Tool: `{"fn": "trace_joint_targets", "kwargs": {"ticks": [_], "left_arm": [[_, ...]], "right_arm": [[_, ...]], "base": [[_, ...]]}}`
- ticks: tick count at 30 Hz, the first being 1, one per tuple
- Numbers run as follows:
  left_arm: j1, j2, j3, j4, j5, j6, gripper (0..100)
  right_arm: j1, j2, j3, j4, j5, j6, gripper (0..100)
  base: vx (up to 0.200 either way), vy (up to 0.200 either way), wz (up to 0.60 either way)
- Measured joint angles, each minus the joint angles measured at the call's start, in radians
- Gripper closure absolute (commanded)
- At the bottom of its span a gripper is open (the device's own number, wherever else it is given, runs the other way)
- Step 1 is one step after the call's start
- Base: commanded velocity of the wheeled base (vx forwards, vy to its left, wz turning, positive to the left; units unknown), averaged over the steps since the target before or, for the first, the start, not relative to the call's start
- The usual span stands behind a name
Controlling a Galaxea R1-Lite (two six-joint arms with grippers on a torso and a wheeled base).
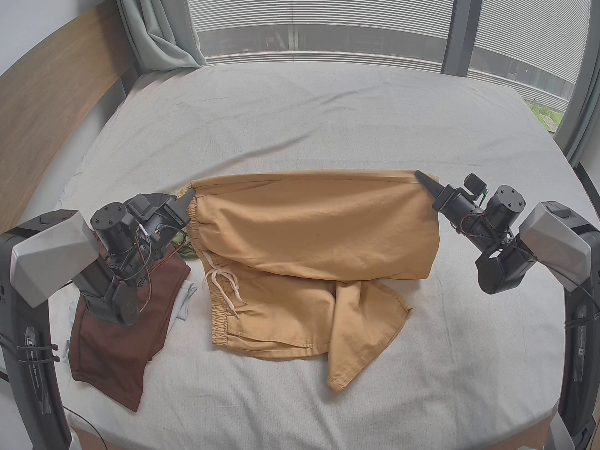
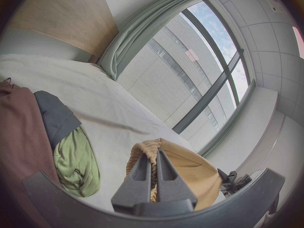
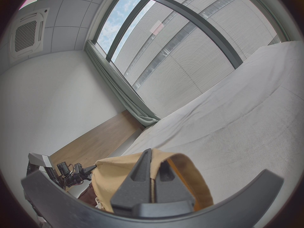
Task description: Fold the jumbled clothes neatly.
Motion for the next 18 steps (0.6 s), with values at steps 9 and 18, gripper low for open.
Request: {"fn": "trace_joint_targets", "kwargs": {"ticks": [9,18], "left_arm": [[0.003,0.080,-0.123,0.001,0.020,-0.022,100],[0.008,0.137,-0.167,0.000,0.025,-0.041,100]], "right_arm": [[-0.001,0.054,-0.094,0.029,-0.001,0.021,100],[0.000,0.111,-0.190,0.049,-0.003,0.022,100]], "base": [[0.000,0.000,0.00],[0.000,0.000,0.00]]}}
